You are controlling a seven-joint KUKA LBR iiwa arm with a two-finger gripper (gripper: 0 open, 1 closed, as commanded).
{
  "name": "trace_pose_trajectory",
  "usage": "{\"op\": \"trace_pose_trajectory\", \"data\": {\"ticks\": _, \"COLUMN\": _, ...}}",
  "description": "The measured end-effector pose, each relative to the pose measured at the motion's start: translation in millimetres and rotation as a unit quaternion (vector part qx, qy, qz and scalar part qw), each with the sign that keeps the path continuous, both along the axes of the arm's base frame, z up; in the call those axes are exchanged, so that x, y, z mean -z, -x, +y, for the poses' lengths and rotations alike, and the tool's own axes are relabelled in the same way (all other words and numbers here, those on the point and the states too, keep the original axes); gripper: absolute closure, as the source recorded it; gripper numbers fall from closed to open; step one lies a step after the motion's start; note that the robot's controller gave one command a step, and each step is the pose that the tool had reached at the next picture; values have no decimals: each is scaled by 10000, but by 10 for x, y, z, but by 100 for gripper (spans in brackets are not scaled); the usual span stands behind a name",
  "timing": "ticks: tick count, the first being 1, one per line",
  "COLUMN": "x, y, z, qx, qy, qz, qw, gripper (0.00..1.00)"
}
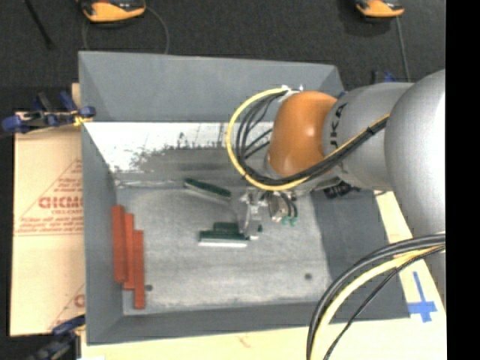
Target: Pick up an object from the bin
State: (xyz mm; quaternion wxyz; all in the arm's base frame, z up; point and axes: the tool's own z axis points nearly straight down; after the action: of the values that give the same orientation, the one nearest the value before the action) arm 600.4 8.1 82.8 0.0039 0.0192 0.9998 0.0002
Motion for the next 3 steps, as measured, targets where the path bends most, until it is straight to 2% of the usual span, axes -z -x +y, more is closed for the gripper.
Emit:
{"op": "trace_pose_trajectory", "data": {"ticks": 1, "x": 76, "y": 521, "z": 11, "qx": 173, "qy": -4, "qz": -52, "qw": 9998, "gripper": 100}}
{"op": "trace_pose_trajectory", "data": {"ticks": 2, "x": 96, "y": 137, "z": 197, "qx": -2686, "qy": 25, "qz": -1, "qw": 9632, "gripper": 100}}
{"op": "trace_pose_trajectory", "data": {"ticks": 3, "x": 107, "y": 146, "z": 201, "qx": -2675, "qy": 15, "qz": 3, "qw": 9636, "gripper": 0}}
